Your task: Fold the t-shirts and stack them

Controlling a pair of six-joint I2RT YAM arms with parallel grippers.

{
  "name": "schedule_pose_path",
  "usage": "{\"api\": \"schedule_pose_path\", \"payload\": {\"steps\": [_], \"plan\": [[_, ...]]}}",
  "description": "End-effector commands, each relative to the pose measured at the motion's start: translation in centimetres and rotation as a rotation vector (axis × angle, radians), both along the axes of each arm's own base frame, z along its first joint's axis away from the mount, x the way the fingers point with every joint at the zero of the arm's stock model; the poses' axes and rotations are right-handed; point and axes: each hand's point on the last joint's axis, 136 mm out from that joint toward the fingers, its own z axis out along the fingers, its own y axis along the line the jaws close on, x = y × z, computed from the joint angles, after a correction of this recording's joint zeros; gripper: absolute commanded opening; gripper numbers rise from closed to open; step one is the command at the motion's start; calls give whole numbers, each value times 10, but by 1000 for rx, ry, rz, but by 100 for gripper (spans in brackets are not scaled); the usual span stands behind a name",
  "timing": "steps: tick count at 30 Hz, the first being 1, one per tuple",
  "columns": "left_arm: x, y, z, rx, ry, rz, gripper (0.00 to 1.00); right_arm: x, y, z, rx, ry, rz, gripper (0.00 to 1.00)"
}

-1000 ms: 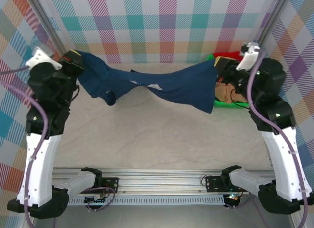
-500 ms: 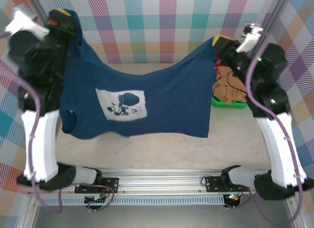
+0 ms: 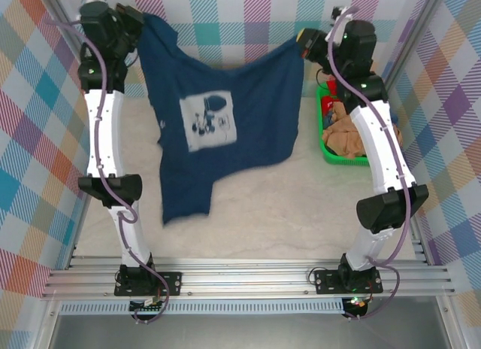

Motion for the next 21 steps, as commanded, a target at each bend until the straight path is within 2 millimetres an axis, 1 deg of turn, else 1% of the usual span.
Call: {"api": "schedule_pose_path", "payload": {"steps": [1, 2, 4, 5, 6, 8, 10, 12, 13, 14, 15, 16, 17, 18, 19, 20, 21], "plan": [[-105, 1, 129, -13, -344, -26, 0, -36, -14, 83, 61, -199, 2, 0], [-116, 1, 136, -1, -358, -23, 0, -39, -17, 86, 62, -201, -1, 0], [-134, 2, 141, 29, -353, -13, 0, -41, -20, 86, 64, -188, 1, 0], [-142, 2, 139, 43, -332, -10, 0, -42, -21, 80, 61, -168, 3, 0], [-149, 2, 132, 54, -292, -6, 0, -41, -20, 70, 54, -135, 12, 0], [-157, -2, 109, 66, -194, -17, 0, -40, -17, 46, 41, -73, 33, 0], [-160, -13, 65, 73, -78, -47, 0, -37, -14, 6, 38, 23, 51, 0], [-163, -20, -7, 9, 83, -60, 0, -37, -14, -42, 30, 135, 49, 0], [-168, -24, -51, -34, 174, -73, 0, -38, -15, -73, 26, 202, 48, 0], [-175, -27, -99, -56, 279, -75, 0, -40, -16, -102, 24, 256, 46, 0], [-185, -29, -140, -60, 367, -70, 0, -44, -15, -131, 32, 318, 48, 0], [-197, -32, -187, -61, 464, -74, 0, -47, -14, -164, 46, 390, 53, 0], [-208, -34, -231, -64, 552, -84, 0, -54, -9, -201, 57, 476, 77, 0], [-219, -36, -269, -63, 634, -87, 0, -60, -6, -232, 76, 552, 95, 0], [-236, -35, -321, -72, 750, -79, 0, -68, -4, -267, 91, 642, 102, 0], [-251, -33, -355, -79, 820, -67, 0, -78, 0, -302, 102, 744, 106, 0], [-261, -34, -382, -82, 862, -71, 0, -87, 3, -334, 105, 830, 117, 0]]}}
